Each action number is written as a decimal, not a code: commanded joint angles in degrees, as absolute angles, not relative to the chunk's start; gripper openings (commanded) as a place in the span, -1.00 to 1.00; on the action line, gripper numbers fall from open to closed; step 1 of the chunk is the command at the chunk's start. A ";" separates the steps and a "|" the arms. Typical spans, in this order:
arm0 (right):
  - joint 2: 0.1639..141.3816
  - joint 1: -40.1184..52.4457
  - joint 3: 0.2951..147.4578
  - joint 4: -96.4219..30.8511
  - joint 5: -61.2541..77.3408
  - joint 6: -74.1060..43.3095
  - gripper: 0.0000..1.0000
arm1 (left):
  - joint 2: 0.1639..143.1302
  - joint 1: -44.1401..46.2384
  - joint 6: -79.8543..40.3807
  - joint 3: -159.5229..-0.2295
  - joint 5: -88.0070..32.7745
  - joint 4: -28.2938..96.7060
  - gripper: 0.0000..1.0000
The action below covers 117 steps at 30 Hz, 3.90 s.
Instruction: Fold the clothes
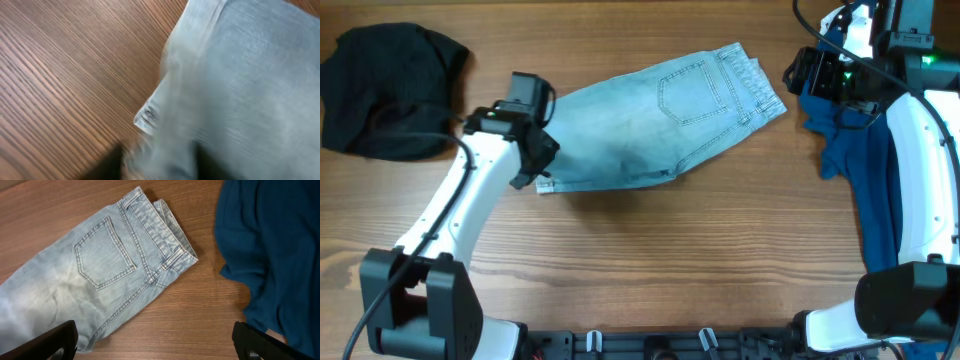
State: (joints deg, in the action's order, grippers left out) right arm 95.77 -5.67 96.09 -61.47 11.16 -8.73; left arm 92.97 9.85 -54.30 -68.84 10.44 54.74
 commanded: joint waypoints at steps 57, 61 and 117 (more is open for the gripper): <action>103.55 -3.22 97.17 -62.22 9.85 -11.60 -0.92 | 92.05 31.22 -55.77 -68.60 0.93 44.66 0.39; 102.37 -3.22 96.99 -70.00 9.63 -12.16 -0.91 | 92.05 31.24 -55.75 -68.60 0.95 43.42 0.36; 116.99 -3.16 84.82 -64.93 20.62 -8.80 0.64 | 97.21 18.09 -47.44 -68.58 -1.26 44.27 0.77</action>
State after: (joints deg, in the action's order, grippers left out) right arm 117.12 -3.20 82.63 -63.35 15.46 -13.08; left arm 96.86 22.28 -51.07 -68.84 1.30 44.60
